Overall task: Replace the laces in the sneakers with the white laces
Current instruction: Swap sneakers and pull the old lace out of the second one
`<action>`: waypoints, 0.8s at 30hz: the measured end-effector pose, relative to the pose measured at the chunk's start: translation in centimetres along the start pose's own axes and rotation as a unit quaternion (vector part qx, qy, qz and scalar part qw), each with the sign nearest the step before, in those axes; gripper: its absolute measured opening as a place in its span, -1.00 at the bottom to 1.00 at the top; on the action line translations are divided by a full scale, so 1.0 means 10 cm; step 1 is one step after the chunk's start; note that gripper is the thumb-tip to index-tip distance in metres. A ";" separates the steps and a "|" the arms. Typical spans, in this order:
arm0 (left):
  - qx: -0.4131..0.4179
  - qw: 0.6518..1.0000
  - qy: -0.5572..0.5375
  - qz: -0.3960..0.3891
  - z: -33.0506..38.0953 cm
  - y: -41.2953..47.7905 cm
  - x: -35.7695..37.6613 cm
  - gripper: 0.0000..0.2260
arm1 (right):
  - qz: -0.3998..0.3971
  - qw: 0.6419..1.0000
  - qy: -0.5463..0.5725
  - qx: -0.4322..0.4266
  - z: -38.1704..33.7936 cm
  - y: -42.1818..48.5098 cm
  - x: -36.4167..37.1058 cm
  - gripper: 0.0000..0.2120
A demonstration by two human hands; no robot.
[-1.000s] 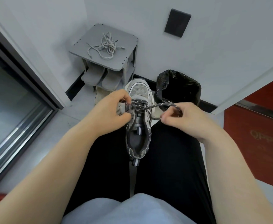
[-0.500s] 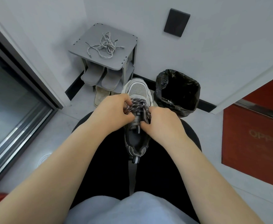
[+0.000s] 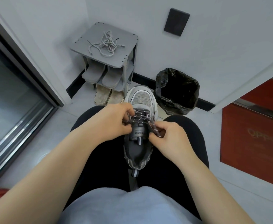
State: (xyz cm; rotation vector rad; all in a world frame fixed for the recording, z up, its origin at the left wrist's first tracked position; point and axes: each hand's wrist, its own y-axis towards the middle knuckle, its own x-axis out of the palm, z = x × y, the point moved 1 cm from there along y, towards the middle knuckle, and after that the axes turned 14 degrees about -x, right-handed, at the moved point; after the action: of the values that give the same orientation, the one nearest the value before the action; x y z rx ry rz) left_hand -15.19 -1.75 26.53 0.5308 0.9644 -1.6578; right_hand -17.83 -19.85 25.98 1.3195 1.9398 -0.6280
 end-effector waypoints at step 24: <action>-0.025 0.999 0.020 -0.044 0.06 0.35 -0.07 -0.89 | 0.009 1.000 0.020 0.012 0.10 0.44 0.06 -0.93</action>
State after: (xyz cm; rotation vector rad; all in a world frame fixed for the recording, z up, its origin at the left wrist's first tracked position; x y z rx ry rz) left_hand -11.61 -2.13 26.25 0.4964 1.0692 -1.7029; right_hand -13.62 -18.59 24.85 1.3728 1.9558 -0.6212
